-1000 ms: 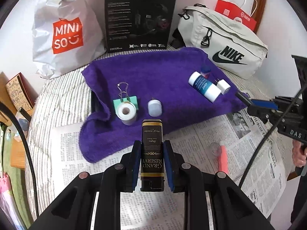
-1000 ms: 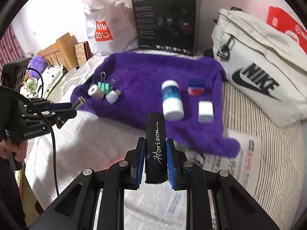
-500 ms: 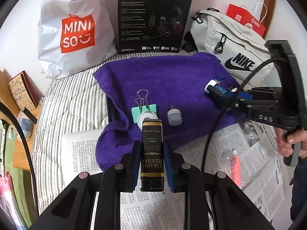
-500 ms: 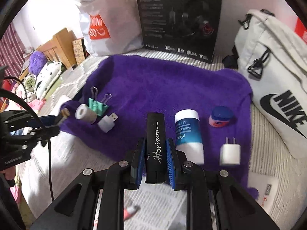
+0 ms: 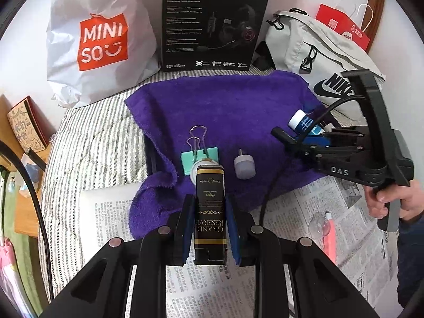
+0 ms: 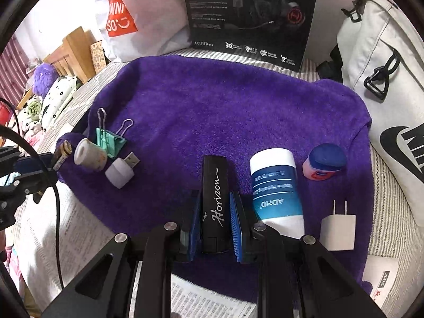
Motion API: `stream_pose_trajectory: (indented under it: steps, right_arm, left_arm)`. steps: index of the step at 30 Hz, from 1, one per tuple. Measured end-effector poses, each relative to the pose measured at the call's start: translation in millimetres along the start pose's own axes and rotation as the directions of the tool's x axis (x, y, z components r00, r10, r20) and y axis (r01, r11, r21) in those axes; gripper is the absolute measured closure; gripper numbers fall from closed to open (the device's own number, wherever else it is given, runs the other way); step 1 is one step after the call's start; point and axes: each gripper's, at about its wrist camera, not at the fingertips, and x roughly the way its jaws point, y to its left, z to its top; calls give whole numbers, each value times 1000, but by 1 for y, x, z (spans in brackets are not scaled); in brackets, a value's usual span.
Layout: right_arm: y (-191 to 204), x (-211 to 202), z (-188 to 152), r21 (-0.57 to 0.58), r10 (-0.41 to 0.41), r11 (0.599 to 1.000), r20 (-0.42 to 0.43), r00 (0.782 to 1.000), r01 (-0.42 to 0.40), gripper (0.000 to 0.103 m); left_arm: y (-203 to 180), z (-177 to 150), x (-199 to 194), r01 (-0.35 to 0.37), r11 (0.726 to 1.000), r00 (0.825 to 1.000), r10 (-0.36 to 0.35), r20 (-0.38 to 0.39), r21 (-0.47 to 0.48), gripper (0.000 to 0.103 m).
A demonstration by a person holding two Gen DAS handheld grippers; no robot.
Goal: Organize rigid objects
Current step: 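Lay the black stick on the towel and open the right tool while the left tool carries the box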
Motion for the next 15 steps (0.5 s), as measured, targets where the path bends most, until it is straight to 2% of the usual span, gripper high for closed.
stream_pose_trajectory:
  steps: [11, 13, 15]
  right_arm:
    - [-2, 0, 1, -25, 26, 999, -1, 1000, -26, 78]
    - [-5, -2, 0, -22, 30, 999, -3, 1000, -30, 68]
    - [-7, -5, -2, -21, 31, 999, -4, 1000, -31, 64]
  left_arm:
    - [-13, 10, 6, 7, 1000, 1000, -7, -8, 26, 80]
    - [-14, 12, 8, 9, 1000, 1000, -9, -12, 27, 80]
    - [-16, 14, 10, 5, 999, 1000, -4, -16, 32, 80]
